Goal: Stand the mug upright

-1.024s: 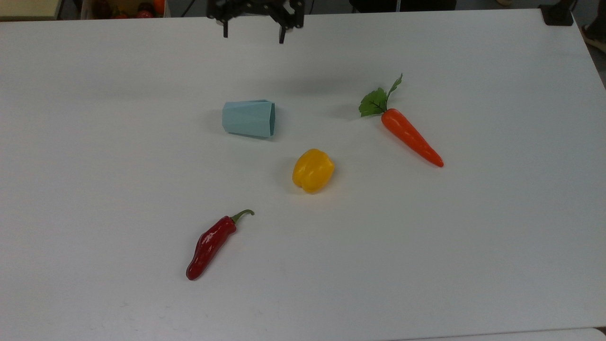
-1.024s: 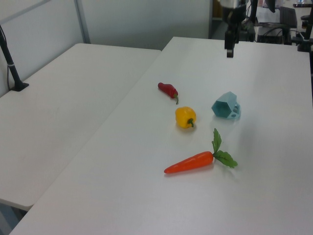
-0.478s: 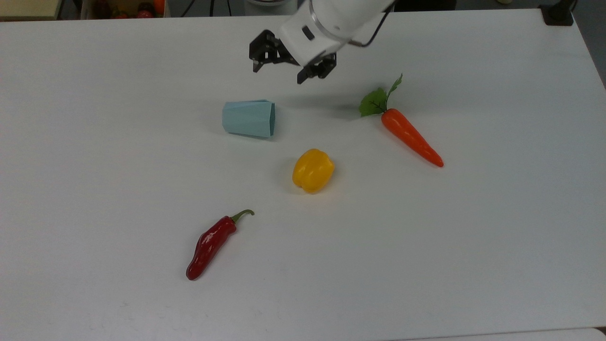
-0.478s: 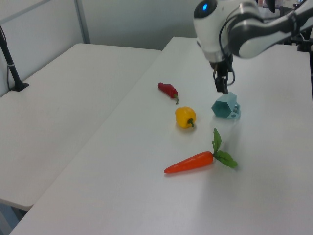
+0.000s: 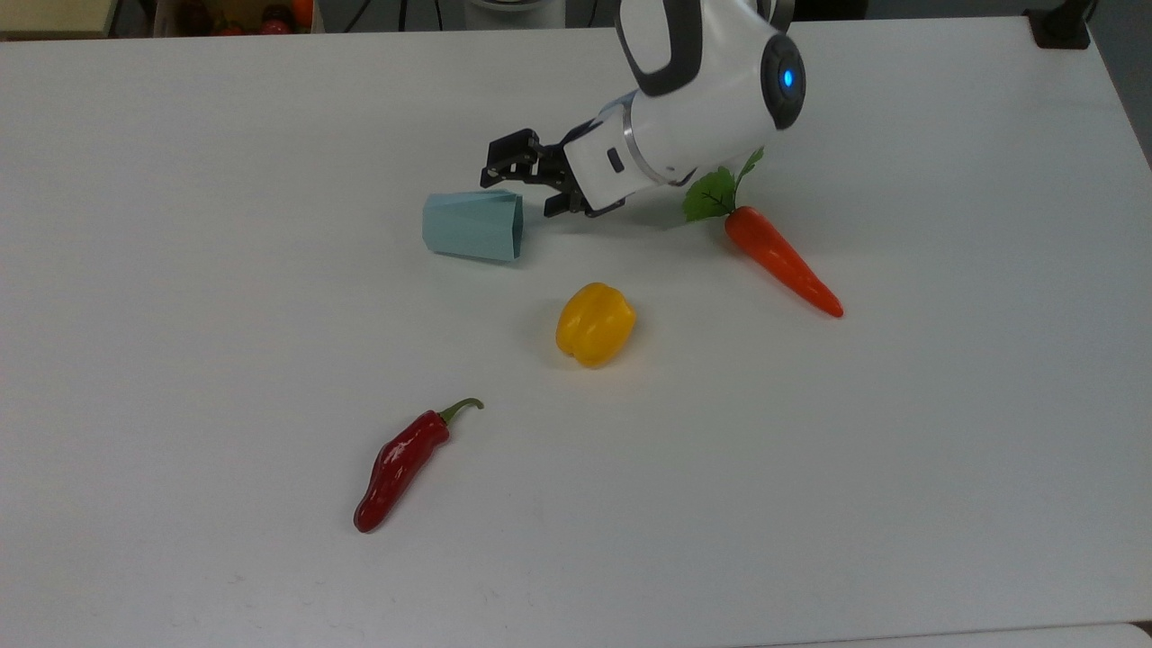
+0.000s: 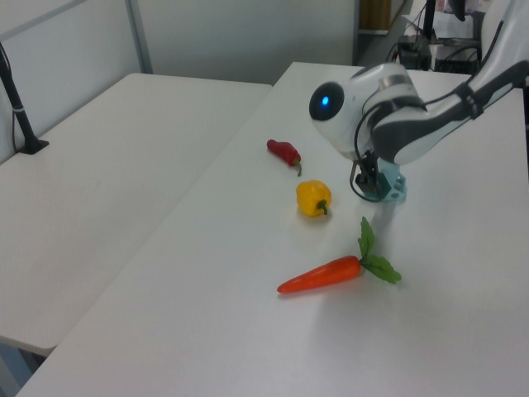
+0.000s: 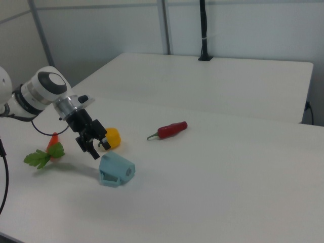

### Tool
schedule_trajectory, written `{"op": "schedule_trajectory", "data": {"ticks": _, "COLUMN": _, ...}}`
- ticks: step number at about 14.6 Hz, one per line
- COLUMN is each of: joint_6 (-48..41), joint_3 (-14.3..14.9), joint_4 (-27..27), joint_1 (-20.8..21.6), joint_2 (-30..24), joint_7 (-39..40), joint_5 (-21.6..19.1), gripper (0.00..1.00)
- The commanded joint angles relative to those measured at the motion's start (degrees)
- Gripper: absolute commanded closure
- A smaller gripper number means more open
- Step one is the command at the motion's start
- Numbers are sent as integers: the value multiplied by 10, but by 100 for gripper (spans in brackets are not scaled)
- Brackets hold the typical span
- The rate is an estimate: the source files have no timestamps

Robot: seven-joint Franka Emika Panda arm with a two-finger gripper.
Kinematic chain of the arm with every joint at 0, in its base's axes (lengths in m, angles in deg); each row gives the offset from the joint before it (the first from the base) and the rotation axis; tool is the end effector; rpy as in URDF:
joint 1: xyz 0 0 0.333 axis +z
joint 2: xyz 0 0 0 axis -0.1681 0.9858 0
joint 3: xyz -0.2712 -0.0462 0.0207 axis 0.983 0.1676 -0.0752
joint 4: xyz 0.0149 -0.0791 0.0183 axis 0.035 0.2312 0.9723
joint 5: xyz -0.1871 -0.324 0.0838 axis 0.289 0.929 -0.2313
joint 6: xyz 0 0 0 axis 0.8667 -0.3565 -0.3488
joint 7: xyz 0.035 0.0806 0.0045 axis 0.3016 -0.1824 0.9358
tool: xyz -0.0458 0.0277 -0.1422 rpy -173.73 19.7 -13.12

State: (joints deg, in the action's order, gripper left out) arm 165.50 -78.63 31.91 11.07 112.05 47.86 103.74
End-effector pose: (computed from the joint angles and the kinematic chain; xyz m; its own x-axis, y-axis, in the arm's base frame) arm 0.5710 0.1370 0.2697 0.9913 -0.0460 -0.1234 0.0516 -0.7267 0.6851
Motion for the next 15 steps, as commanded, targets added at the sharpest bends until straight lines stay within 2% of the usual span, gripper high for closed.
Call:
{"op": "schedule_trajectory", "data": {"ticks": 1, "joint_6": -13, "joint_3": 7, "joint_4": 10, "joint_1": 8, "joint_2": 18, "joint_7": -56, "joint_5": 40, "gripper": 13}}
{"op": "schedule_trajectory", "data": {"ticks": 4, "joint_6": -15, "joint_3": 7, "joint_4": 35, "joint_1": 5, "joint_2": 19, "joint_7": -87, "joint_5": 77, "gripper": 31}}
{"op": "schedule_trajectory", "data": {"ticks": 5, "joint_6": -17, "joint_3": 7, "joint_4": 35, "joint_1": 3, "joint_2": 22, "joint_7": -88, "joint_5": 77, "gripper": 46}}
{"op": "schedule_trajectory", "data": {"ticks": 8, "joint_6": -25, "joint_3": 10, "joint_4": 31, "joint_1": 1, "joint_2": 19, "joint_7": -88, "joint_5": 80, "gripper": 79}}
{"op": "schedule_trajectory", "data": {"ticks": 10, "joint_6": -38, "joint_3": 12, "joint_4": 29, "joint_1": -4, "joint_2": 12, "joint_7": -83, "joint_5": 86, "gripper": 95}}
{"op": "schedule_trajectory", "data": {"ticks": 11, "joint_6": -40, "joint_3": 12, "joint_4": 25, "joint_1": -8, "joint_2": 5, "joint_7": -77, "joint_5": 89, "gripper": 100}}
{"op": "schedule_trajectory", "data": {"ticks": 15, "joint_6": -54, "joint_3": 12, "joint_4": 16, "joint_1": -26, "joint_2": -24, "joint_7": -20, "joint_5": 88, "gripper": 100}}
